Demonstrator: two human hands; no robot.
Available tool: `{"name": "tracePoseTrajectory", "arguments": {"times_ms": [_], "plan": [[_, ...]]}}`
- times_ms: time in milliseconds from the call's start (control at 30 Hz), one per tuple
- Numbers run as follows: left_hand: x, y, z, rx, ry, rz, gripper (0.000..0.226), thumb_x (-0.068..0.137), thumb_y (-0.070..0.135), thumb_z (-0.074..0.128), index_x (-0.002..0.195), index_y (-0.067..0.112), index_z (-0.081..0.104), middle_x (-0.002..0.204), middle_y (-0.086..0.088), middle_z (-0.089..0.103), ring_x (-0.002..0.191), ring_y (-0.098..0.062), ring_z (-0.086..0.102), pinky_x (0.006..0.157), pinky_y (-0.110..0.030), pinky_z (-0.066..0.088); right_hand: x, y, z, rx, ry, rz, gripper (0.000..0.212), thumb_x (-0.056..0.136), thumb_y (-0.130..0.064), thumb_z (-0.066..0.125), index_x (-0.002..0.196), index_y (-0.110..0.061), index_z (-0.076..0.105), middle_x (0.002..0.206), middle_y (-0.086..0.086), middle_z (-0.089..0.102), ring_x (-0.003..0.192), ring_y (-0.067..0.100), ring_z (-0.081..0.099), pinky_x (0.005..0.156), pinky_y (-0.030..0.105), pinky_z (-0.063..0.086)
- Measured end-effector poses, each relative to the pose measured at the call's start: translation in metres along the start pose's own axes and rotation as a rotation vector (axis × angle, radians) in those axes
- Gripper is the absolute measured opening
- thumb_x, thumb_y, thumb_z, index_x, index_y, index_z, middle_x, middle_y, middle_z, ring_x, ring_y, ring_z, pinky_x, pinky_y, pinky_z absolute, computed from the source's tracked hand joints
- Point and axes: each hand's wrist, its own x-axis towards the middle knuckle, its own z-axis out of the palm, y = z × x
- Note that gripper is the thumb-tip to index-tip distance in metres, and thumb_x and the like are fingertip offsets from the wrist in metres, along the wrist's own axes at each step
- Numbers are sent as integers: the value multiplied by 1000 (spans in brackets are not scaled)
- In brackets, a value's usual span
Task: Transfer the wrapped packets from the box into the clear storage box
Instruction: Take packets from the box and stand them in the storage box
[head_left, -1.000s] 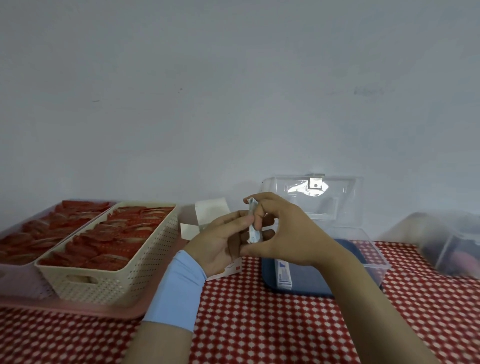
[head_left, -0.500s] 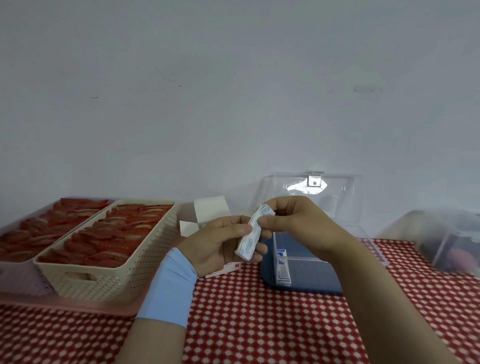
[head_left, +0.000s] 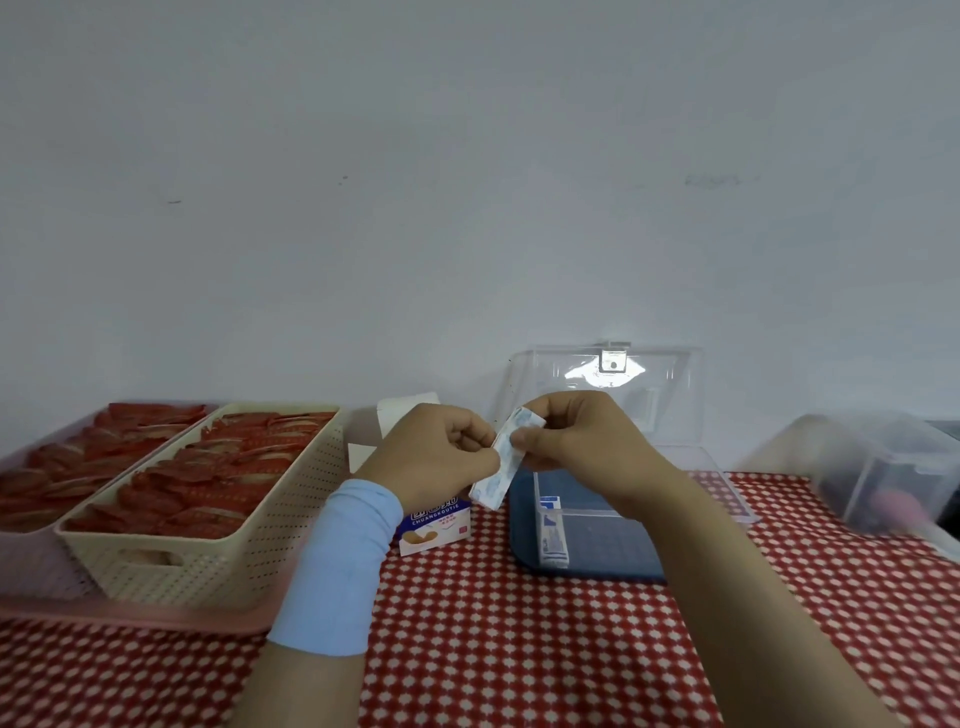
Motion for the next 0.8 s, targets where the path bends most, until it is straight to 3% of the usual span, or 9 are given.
{"name": "tracePoseTrajectory", "arguments": {"times_ms": [167,267,400,500,633,800], "plan": [[2,0,9,-80,42,9,15,85,13,72,81,27,72,73,12,70,65,4,64,59,-9,48,-3,-6,-9,176,-47,191,19,89,-7,71,105,3,71,94,17,76,78,22,74,67,31,61],[1,1,20,-111,49,6,9,86,11,70,88,19,74,80,3,74,77,-12,70,67,-17,54,-4,-10,-19,113,-92,223,19,90,-8,71,105,4,72,96,19,76,81,25,74,70,34,62],[-2,8,31,-135,66,-2,9,87,12,69,93,16,75,85,1,76,80,-13,71,69,-17,56,-9,-15,-27,22,-117,216,18,91,-8,71,106,2,71,96,18,76,88,29,76,73,38,63],[-5,17,40,-181,82,-21,10,88,10,68,88,18,74,84,1,75,73,-7,72,62,-17,56,-11,-17,-30,9,-92,232,18,90,-5,71,104,6,70,94,20,76,85,31,76,73,39,63],[-7,28,46,-272,85,-57,9,89,4,65,91,8,73,80,-3,73,57,1,68,51,-13,51,-17,-16,-38,140,-77,320,20,90,-5,71,104,9,68,95,22,76,87,32,76,74,36,63],[-6,33,49,-237,63,-75,7,89,6,66,92,9,72,91,-10,74,74,-11,73,55,-22,57,-17,-13,-48,122,-57,361,18,90,-2,70,104,9,69,95,24,75,90,36,75,75,38,62]]}}
